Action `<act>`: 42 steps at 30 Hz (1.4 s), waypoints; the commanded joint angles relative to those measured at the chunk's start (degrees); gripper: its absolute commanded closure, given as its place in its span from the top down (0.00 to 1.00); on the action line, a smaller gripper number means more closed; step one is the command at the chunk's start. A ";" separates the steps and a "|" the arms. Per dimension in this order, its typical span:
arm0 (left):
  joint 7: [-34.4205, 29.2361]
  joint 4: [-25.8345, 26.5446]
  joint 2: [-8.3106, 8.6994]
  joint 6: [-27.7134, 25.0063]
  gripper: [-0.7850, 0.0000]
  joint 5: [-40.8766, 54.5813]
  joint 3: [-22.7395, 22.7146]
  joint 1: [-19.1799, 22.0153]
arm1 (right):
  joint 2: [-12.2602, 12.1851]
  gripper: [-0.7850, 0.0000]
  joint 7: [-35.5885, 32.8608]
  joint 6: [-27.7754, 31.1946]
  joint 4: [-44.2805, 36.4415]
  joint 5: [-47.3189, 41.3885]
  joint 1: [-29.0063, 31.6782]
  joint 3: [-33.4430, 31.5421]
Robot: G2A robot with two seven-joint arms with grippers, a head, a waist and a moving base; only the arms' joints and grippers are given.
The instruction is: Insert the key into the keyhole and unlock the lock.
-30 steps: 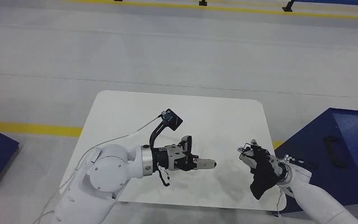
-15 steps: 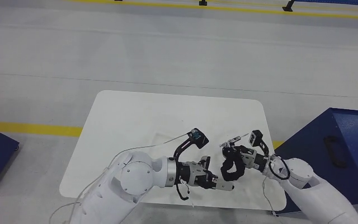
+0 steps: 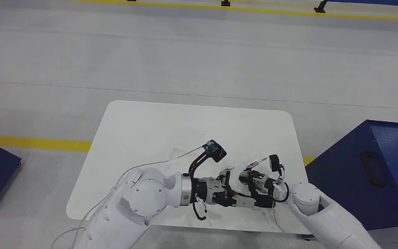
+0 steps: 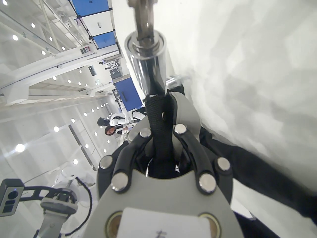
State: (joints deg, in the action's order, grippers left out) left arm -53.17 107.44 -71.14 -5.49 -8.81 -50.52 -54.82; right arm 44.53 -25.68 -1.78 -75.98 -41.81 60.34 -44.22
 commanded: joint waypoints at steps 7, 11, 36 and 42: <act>-0.54 0.29 0.03 0.48 1.00 -0.39 0.35 0.15 | 1.34 1.00 -1.00 1.04 2.69 0.80 -0.68 -0.96; -0.46 0.56 0.03 0.68 1.00 -0.32 0.51 -0.02 | 0.49 1.00 -0.57 1.80 1.29 2.58 0.95 -4.19; 9.48 5.07 0.29 3.12 1.00 -5.25 -0.46 -5.01 | -4.73 1.00 5.93 26.37 -15.93 6.01 21.26 -30.64; 9.48 5.07 0.29 3.12 1.00 -5.25 -0.46 -5.01 | -4.73 1.00 5.93 26.37 -15.93 6.01 21.26 -30.64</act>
State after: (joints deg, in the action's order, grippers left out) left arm -43.69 112.50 -70.85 -2.37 -14.06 -50.98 -59.83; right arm 39.79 -19.75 24.58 -91.92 -35.80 81.60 -74.85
